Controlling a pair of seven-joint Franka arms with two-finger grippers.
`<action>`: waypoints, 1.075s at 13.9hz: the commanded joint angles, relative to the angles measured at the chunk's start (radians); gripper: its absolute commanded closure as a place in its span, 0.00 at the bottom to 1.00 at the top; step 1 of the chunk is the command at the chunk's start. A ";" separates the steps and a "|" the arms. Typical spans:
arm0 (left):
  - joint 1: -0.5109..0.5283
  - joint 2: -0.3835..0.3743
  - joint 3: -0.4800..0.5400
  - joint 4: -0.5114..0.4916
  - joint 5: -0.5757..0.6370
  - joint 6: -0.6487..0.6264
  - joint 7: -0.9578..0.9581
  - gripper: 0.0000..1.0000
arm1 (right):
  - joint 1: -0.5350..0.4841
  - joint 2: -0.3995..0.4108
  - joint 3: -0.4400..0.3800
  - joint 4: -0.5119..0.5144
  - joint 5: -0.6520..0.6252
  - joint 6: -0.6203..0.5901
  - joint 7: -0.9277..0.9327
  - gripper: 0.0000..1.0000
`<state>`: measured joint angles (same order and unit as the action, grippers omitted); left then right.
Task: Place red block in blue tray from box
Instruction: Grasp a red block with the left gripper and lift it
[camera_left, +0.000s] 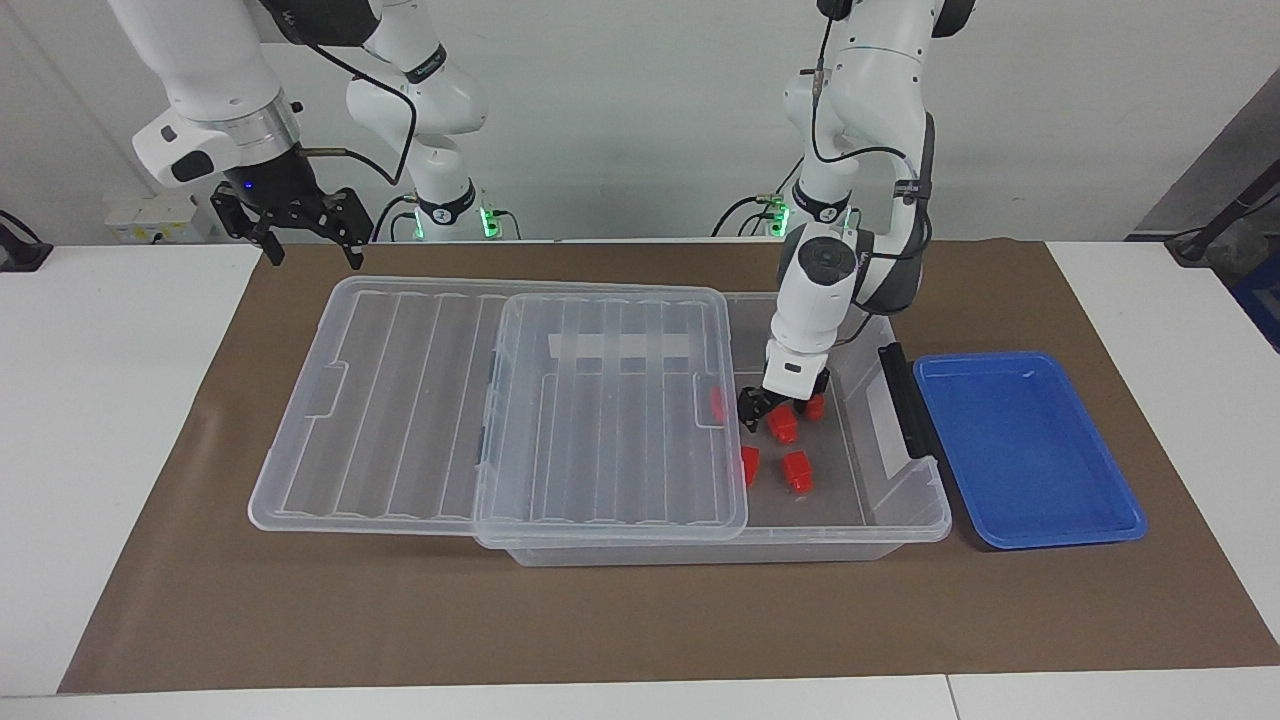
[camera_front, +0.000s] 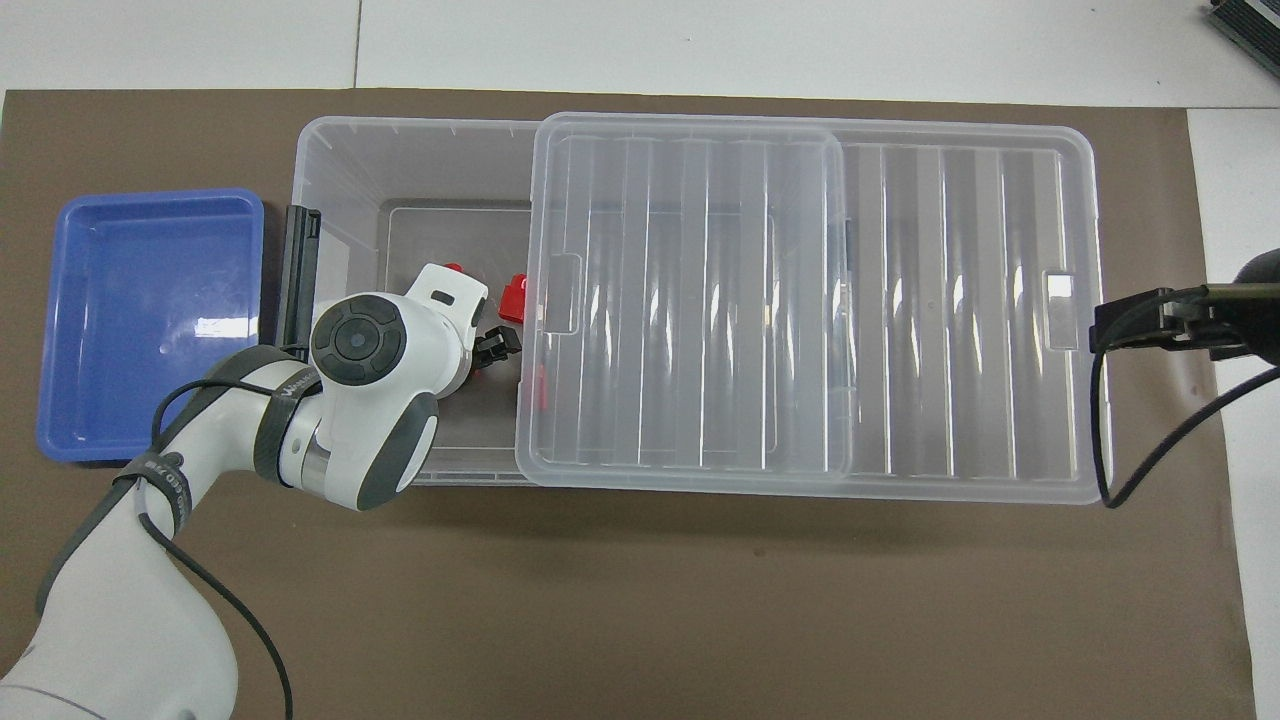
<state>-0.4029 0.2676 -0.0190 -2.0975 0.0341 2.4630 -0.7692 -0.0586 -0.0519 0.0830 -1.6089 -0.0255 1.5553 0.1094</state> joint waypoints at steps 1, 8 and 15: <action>-0.020 -0.005 0.016 -0.015 0.020 0.025 -0.022 0.16 | -0.006 -0.009 0.001 -0.008 0.010 0.002 0.013 0.00; -0.019 -0.005 0.016 -0.003 0.020 0.008 -0.018 0.80 | -0.006 -0.019 0.001 -0.020 0.009 0.009 0.013 0.00; -0.004 -0.008 0.017 0.250 0.020 -0.352 -0.004 0.83 | -0.029 -0.008 -0.002 -0.026 0.009 0.072 0.009 0.01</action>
<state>-0.4024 0.2636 -0.0116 -1.9339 0.0348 2.2366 -0.7691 -0.0616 -0.0523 0.0808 -1.6123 -0.0255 1.6019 0.1094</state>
